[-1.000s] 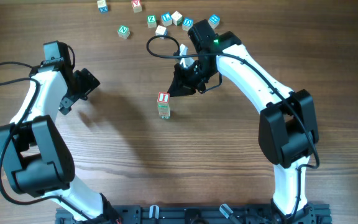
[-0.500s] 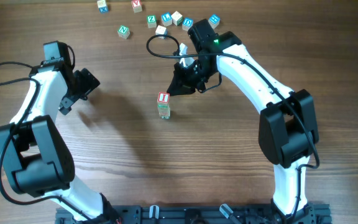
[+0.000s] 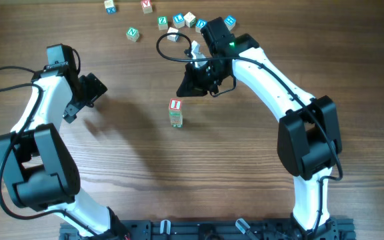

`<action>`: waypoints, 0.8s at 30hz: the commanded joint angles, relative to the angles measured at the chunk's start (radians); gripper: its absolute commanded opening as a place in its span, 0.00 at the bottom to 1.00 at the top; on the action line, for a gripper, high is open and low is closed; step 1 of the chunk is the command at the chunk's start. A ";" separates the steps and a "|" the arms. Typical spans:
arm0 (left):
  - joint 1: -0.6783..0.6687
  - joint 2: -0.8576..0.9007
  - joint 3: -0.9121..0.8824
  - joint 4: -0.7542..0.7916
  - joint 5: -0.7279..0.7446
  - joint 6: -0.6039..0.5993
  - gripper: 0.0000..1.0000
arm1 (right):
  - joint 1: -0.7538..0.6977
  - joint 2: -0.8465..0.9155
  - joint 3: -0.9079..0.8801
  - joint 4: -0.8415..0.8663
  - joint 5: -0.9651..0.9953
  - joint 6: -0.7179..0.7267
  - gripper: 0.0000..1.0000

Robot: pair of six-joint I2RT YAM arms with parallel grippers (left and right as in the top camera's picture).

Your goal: Form a tower

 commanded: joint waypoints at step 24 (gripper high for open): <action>0.007 -0.019 0.011 0.000 0.001 0.008 1.00 | 0.003 0.009 -0.005 -0.012 -0.163 -0.076 0.04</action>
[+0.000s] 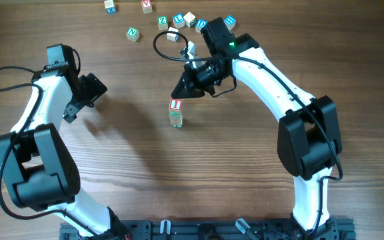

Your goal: Form a tower

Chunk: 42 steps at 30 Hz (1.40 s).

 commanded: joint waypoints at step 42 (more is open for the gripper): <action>0.007 -0.019 0.011 0.000 0.001 0.008 1.00 | -0.169 0.009 -0.005 0.002 0.512 0.195 0.85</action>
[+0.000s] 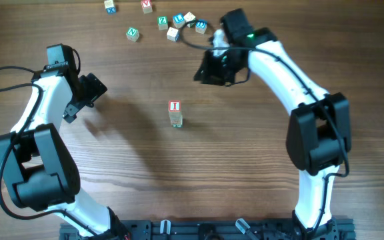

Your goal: Form a tower

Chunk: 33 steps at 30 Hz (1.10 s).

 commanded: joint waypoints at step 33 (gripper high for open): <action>0.007 -0.019 0.010 0.000 0.001 0.008 1.00 | -0.083 0.009 -0.005 0.206 0.457 0.009 1.00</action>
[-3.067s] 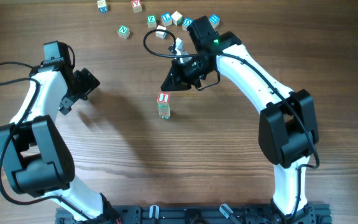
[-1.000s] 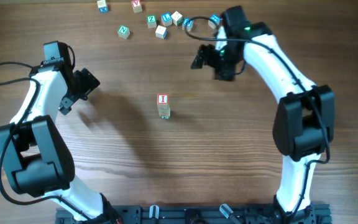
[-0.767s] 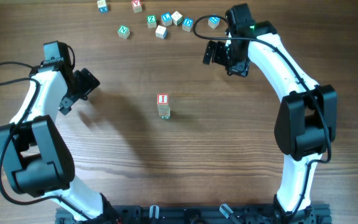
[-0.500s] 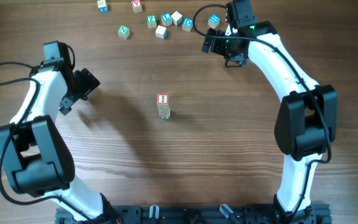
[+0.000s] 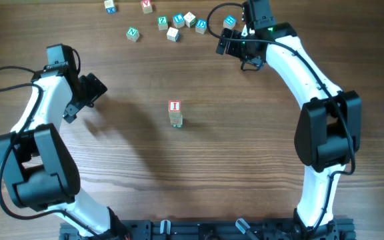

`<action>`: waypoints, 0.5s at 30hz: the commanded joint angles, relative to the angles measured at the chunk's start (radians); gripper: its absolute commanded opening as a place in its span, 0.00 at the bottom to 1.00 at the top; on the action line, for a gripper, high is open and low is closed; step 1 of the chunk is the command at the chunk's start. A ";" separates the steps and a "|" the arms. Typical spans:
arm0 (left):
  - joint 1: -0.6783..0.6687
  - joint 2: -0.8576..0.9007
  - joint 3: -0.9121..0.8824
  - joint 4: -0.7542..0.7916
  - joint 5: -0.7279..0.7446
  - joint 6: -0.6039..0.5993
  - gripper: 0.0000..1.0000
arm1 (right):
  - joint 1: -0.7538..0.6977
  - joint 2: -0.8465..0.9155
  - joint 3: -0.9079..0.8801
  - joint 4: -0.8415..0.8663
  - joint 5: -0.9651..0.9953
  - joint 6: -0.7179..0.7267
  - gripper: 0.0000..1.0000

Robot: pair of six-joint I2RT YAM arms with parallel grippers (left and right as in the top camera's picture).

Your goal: Form a tower

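A short tower (image 5: 175,115) of stacked blocks stands mid-table, and its top block (image 5: 174,106) shows a red letter I. My right gripper (image 5: 225,45) hovers at the far right of the table, just below a blue block (image 5: 229,21). Its fingers look spread and hold nothing. My left gripper (image 5: 96,89) rests at the left, far from the tower, and also looks open and empty.
Several loose letter blocks lie along the far edge: a green one (image 5: 133,33), a white one (image 5: 173,33), a cluster (image 5: 189,19) beside it, and two more at the far left (image 5: 111,6). A black cable loops off the right wrist (image 5: 213,13).
My right gripper has moved from up and to the right of the tower to the far right, just under the blue block. The tower and the left arm are unchanged.
My right gripper was first close to the tower's upper right, with the red I block on top. It stayed close to the tower a moment later. Then it had drawn back toward the far edge, and now it is by the blue block. The left arm stayed still.
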 commanded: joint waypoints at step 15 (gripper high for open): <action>0.002 -0.318 0.010 0.000 0.001 0.008 1.00 | 0.002 0.009 -0.004 0.003 0.017 0.002 1.00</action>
